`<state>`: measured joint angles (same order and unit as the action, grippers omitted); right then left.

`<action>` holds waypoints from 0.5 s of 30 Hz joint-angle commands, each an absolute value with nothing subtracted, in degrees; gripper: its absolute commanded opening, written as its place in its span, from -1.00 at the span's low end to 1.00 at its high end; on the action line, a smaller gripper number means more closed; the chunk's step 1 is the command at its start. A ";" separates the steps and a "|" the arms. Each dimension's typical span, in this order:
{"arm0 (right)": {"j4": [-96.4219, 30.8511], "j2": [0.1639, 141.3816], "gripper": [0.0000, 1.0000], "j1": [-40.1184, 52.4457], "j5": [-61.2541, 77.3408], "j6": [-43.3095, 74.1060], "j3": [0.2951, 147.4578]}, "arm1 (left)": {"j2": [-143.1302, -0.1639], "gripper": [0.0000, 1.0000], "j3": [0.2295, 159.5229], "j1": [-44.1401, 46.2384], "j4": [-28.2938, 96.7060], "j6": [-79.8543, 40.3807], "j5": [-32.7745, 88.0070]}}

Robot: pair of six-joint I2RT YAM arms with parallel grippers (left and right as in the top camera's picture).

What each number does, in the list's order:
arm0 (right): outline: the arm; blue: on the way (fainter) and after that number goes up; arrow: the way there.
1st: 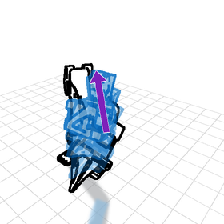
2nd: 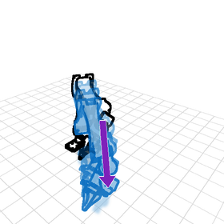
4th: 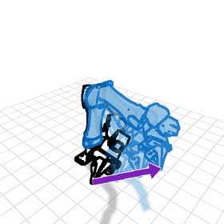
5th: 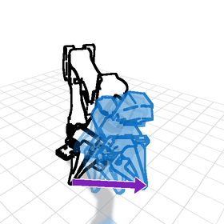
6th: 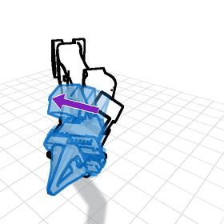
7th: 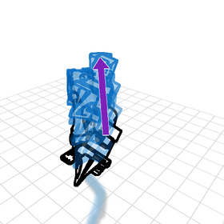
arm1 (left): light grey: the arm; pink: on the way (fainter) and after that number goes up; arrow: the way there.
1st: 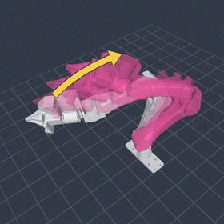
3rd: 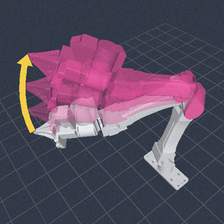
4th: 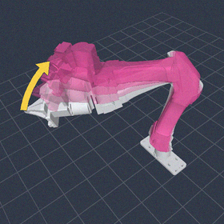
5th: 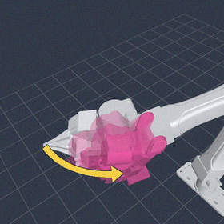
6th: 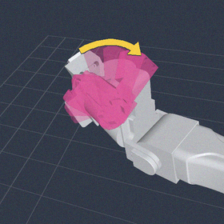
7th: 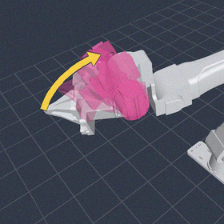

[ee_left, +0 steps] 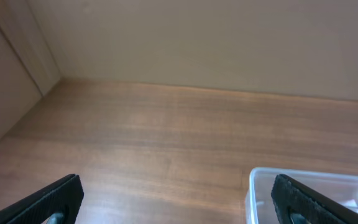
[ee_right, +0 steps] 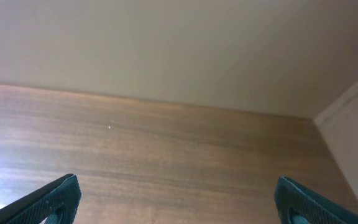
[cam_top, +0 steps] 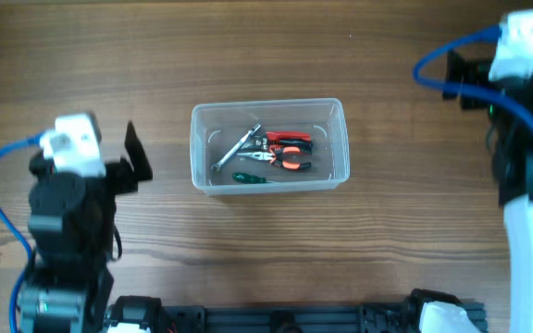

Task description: Pack container

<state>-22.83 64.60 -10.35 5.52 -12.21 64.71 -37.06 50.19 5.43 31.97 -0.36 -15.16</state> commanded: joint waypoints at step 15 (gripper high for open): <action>-35.51 29.23 0.99 -7.68 6.00 -5.98 32.97 | -15.70 0.99 34.06 5.78 32.36 -2.39 -15.51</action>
